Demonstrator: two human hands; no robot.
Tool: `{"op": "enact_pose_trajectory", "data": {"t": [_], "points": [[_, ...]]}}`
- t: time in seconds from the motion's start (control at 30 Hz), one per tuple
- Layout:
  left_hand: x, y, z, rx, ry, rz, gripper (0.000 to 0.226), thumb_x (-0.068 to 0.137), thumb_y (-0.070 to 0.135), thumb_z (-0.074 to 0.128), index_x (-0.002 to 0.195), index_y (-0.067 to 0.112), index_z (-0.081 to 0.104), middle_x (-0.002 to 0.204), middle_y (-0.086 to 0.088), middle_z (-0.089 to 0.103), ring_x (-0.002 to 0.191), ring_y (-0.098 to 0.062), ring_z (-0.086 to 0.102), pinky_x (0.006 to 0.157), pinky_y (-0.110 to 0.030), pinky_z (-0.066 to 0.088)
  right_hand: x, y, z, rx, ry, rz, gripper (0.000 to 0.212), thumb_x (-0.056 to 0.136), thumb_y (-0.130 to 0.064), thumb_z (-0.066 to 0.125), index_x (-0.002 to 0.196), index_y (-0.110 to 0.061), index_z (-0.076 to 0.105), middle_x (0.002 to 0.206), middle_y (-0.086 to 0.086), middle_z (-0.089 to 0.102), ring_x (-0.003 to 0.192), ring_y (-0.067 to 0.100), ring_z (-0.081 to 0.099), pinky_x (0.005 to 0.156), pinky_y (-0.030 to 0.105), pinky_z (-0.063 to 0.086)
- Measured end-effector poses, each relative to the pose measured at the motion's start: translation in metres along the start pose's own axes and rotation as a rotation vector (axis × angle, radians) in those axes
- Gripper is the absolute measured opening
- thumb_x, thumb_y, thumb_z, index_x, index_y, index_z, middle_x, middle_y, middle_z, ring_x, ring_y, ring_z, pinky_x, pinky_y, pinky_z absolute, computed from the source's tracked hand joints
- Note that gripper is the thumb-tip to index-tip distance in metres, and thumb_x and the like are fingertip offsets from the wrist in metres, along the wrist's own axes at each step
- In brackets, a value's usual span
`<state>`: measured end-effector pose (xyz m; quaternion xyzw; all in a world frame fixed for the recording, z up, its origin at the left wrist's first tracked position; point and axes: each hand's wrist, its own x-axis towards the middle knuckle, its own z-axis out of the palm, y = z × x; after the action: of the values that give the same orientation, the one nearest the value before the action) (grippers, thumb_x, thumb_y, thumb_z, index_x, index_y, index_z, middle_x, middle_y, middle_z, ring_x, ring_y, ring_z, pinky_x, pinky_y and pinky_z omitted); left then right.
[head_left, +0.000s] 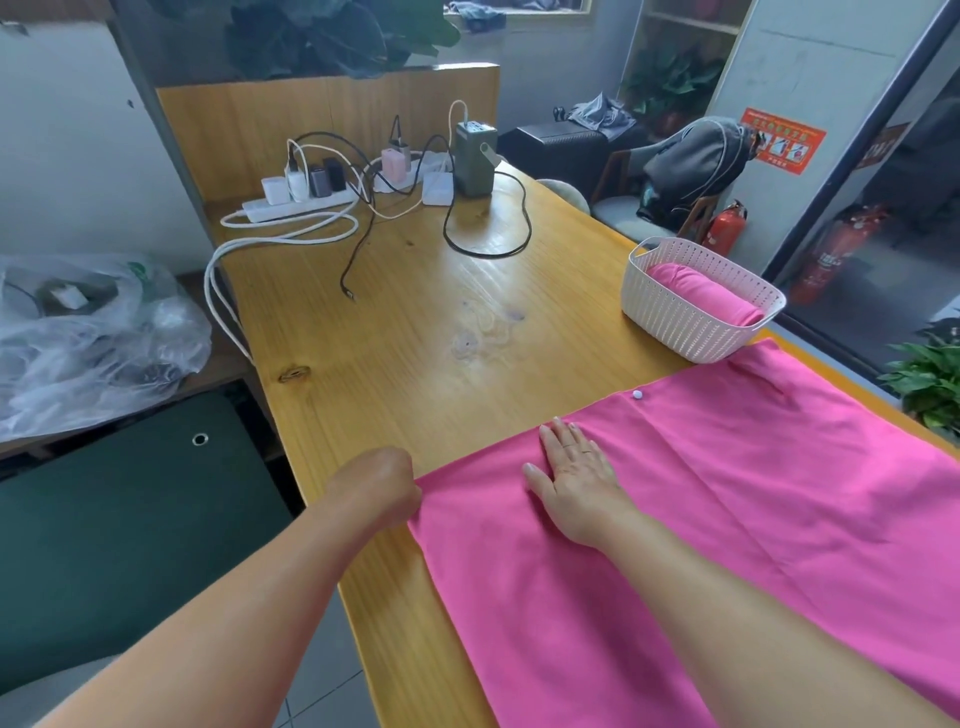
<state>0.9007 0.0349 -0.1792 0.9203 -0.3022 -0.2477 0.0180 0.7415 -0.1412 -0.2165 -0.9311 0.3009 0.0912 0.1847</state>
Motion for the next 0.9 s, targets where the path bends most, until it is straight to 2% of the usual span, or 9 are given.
{"op": "enact_pose_trajectory", "data": {"t": [0.13, 0.23, 0.33, 0.4, 0.47, 0.53, 0.6, 0.8, 0.9], "points": [[0.001, 0.002, -0.001, 0.014, -0.027, -0.099, 0.009, 0.083, 0.01, 0.051, 0.078, 0.016, 0.055, 0.075, 0.002, 0.055, 0.064, -0.013, 0.05, 0.05, -0.025, 0.036, -0.011, -0.01, 0.009, -0.039, 0.136, 0.0, 0.068, 0.103, -0.054, 0.016, 0.158, -0.021, -0.007, 0.163, -0.006, -0.019, 0.148, 0.009, -0.023, 0.121, 0.032, -0.014], [-0.001, 0.006, -0.005, 0.058, 0.118, -0.094, 0.017, 0.084, 0.009, 0.048, 0.099, 0.016, 0.055, 0.094, -0.001, 0.054, 0.082, -0.019, 0.055, 0.061, -0.029, 0.044, -0.015, -0.011, 0.02, -0.062, 0.064, 0.01, 0.07, 0.102, -0.058, 0.014, 0.158, -0.021, -0.008, 0.163, -0.005, -0.019, 0.149, 0.011, -0.022, 0.122, 0.034, -0.014], [0.003, 0.024, 0.009, -0.063, 0.501, 0.201, 0.044, 0.083, 0.002, 0.047, 0.124, 0.013, 0.057, 0.119, -0.009, 0.054, 0.107, -0.029, 0.055, 0.087, -0.036, 0.046, -0.011, -0.009, 0.019, 0.125, 0.114, 0.016, 0.061, 0.105, -0.048, 0.018, 0.159, -0.022, 0.006, 0.166, -0.005, -0.005, 0.151, 0.009, -0.011, 0.122, 0.03, -0.01], [0.004, 0.051, 0.024, -0.234, 0.573, 0.43, 0.045, 0.083, 0.005, 0.045, 0.126, 0.006, 0.061, 0.128, -0.015, 0.056, 0.117, -0.034, 0.055, 0.1, -0.037, 0.043, -0.001, -0.004, 0.01, 0.226, 0.247, 0.036, 0.06, 0.104, -0.046, 0.017, 0.158, -0.02, 0.017, 0.166, -0.004, 0.007, 0.152, 0.009, -0.001, 0.122, 0.027, -0.006], [0.004, 0.075, 0.045, -0.244, 0.483, 0.559, 0.057, 0.09, 0.029, 0.03, 0.138, 0.007, 0.052, 0.146, -0.017, 0.046, 0.134, -0.031, 0.044, 0.113, -0.038, 0.032, 0.009, 0.005, -0.001, 0.188, 0.332, 0.089, 0.065, 0.099, -0.046, 0.013, 0.157, -0.019, 0.019, 0.166, -0.003, 0.009, 0.152, 0.009, 0.001, 0.122, 0.027, -0.006], [0.001, 0.083, 0.065, -0.076, 0.282, 0.577, 0.073, 0.093, 0.054, 0.012, 0.155, 0.017, 0.016, 0.163, -0.004, 0.007, 0.151, -0.018, 0.005, 0.123, -0.034, 0.005, 0.016, 0.021, -0.007, 0.091, 0.268, 0.136, 0.062, 0.103, -0.046, 0.014, 0.159, -0.02, 0.01, 0.166, -0.004, 0.001, 0.152, 0.009, -0.005, 0.123, 0.03, -0.008], [0.003, 0.072, 0.077, 0.07, 0.2, 0.558, 0.079, 0.092, 0.069, 0.01, 0.155, 0.024, -0.007, 0.16, 0.008, -0.019, 0.146, -0.007, -0.022, 0.121, -0.033, -0.011, 0.016, 0.041, -0.007, -0.018, 0.161, 0.156, 0.066, 0.104, -0.053, 0.016, 0.159, -0.021, 0.0, 0.166, -0.004, -0.008, 0.151, 0.011, -0.012, 0.123, 0.034, -0.009], [0.008, 0.049, 0.065, 0.2, 0.17, 0.584, 0.102, 0.072, 0.088, -0.001, 0.154, 0.027, -0.013, 0.158, 0.008, -0.025, 0.143, -0.008, -0.03, 0.12, -0.038, -0.014, 0.021, 0.083, -0.02, -0.079, 0.148, 0.245, 0.071, 0.101, -0.058, 0.015, 0.159, -0.019, -0.002, 0.165, -0.004, -0.013, 0.151, 0.012, -0.014, 0.123, 0.036, -0.008], [0.006, 0.053, 0.064, 0.183, 0.263, 0.622, 0.086, 0.081, 0.076, -0.004, 0.151, 0.027, -0.016, 0.158, 0.008, -0.027, 0.141, -0.006, -0.033, 0.119, -0.036, -0.016, 0.007, 0.05, -0.012, 0.036, 0.25, 0.203, 0.066, 0.104, -0.051, 0.018, 0.158, -0.02, -0.002, 0.165, -0.006, -0.013, 0.151, 0.01, -0.014, 0.123, 0.034, -0.01]]}}
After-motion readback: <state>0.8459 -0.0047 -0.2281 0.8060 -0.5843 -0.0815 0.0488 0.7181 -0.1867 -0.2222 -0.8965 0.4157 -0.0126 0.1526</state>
